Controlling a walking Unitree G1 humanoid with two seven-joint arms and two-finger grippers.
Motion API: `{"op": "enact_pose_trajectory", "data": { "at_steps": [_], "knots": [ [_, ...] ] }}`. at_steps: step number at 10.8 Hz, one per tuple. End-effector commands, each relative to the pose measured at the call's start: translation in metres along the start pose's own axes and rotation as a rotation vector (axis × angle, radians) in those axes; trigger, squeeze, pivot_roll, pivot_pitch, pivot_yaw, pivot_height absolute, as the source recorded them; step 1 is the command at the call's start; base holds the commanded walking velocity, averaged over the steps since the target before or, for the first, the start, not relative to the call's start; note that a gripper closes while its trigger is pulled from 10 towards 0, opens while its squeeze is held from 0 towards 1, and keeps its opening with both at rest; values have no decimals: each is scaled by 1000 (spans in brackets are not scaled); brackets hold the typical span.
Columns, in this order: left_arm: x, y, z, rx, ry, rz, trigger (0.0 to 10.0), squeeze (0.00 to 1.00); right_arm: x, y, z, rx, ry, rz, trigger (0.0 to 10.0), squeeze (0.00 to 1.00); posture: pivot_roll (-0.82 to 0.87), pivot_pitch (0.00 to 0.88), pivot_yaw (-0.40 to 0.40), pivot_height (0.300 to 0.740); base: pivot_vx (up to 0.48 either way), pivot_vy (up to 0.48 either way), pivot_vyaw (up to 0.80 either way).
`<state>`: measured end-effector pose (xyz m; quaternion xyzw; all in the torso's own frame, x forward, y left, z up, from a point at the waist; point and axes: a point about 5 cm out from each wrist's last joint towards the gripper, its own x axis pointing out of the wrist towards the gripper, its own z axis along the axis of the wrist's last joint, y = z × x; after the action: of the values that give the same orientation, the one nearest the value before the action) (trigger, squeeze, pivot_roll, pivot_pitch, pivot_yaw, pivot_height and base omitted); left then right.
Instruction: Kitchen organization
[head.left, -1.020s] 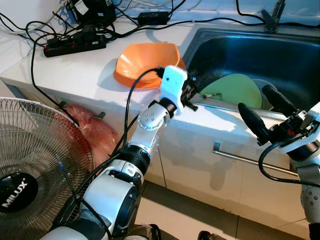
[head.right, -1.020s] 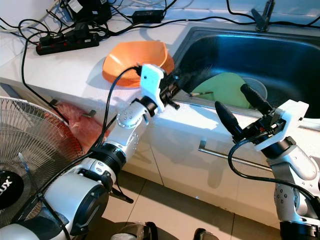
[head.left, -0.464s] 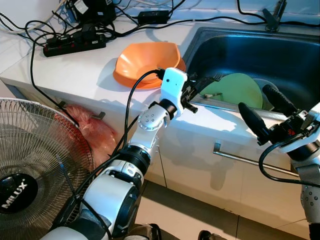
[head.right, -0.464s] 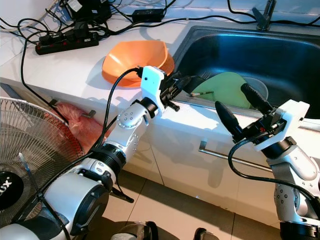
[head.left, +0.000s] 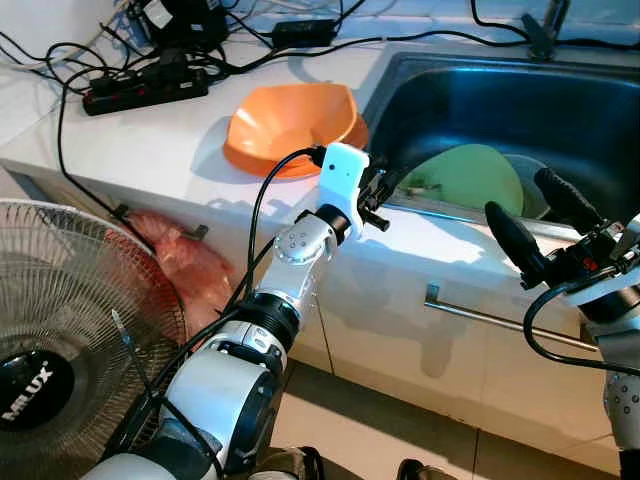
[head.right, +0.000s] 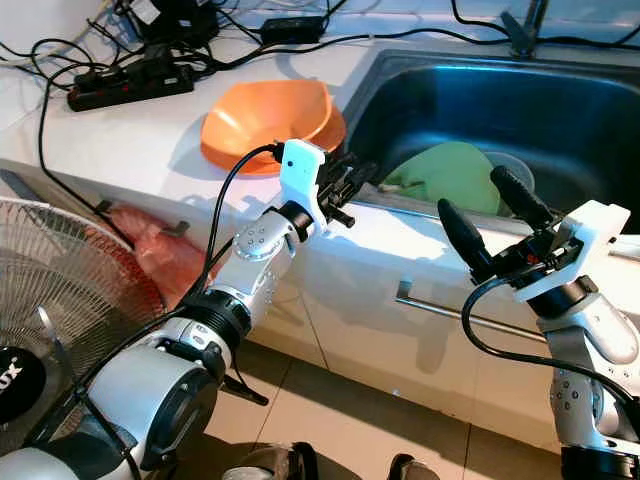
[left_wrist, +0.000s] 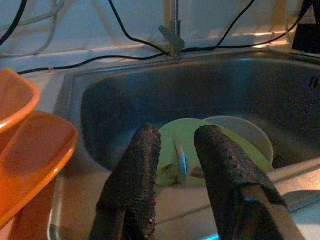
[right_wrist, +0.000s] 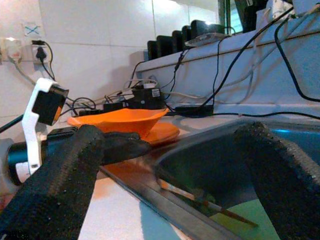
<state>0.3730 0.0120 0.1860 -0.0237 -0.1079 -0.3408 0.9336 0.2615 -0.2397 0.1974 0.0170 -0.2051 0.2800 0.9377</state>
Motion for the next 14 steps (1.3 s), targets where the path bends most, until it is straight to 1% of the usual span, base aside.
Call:
{"op": "enact_pose_trajectory", "data": {
  "at_steps": [1, 3, 4, 6, 7, 8, 9, 10, 11, 12, 13, 14],
  "knots": [
    [0, -6, -5, -33, 15, 7, 10000, 1000, 1, 3, 6, -20, -29, 14, 10000, 0, -54, 143, 159, 740, 0, 0, 0],
    [1, -6, -5, -24, 15, 2, 10000, 1000, 1, 4, 5, -18, -26, 17, 10000, 0, -52, 142, 158, 740, 0, 0, 0],
    [1, -6, -4, -18, 15, 0, 10000, 0, 2, 4, 5, -17, -26, 17, 10000, 0, -52, 142, 158, 740, 0, 0, 0],
    [1, -6, 0, 18, -13, 7, 10000, 0, 2, 4, 4, -16, -23, 19, 10000, 0, -48, 143, 156, 740, 0, 0, 0],
    [2, -6, 8, 88, -55, 6, 10000, 0, 2, 4, 4, -16, -21, 19, 10000, 0, -45, 142, 155, 740, 0, 0, 0],
    [2, -2, 20, 150, -108, 10, 10000, 0, 2, 4, 4, -15, -20, 18, 10000, 0, -39, 142, 155, 740, 0, 0, 0],
    [1, 5, 36, 200, -185, 35, 10000, 0, 3, 4, 2, -13, -18, 19, 10000, 0, -25, 137, 154, 740, 0, 0, 0],
    [-3, 14, 50, 223, -252, 53, 10000, 0, 3, 4, 1, -9, -15, 21, 10000, 0, -19, 134, 153, 740, 0, 0, 0],
    [-4, 21, 59, 253, -262, 64, 10000, 0, 5, 4, 0, -7, -16, 22, 10000, 0, -16, 131, 153, 740, 0, 0, 0],
    [-10, 29, 53, 260, -231, 103, 10000, 0, 8, 3, -1, -6, -20, 20, 10000, 0, -17, 128, 153, 740, 0, 0, 0],
    [-19, 29, 51, 294, -255, 119, 10000, 0, 8, 4, 0, -5, -23, 21, 10000, 0, -25, 125, 153, 740, 0, 0, 0],
    [-32, 30, 49, 300, -283, 166, 10000, 0, 7, 4, 0, -5, -27, 18, 10000, 0, -23, 122, 154, 740, 0, 0, 0]
  ]
}}
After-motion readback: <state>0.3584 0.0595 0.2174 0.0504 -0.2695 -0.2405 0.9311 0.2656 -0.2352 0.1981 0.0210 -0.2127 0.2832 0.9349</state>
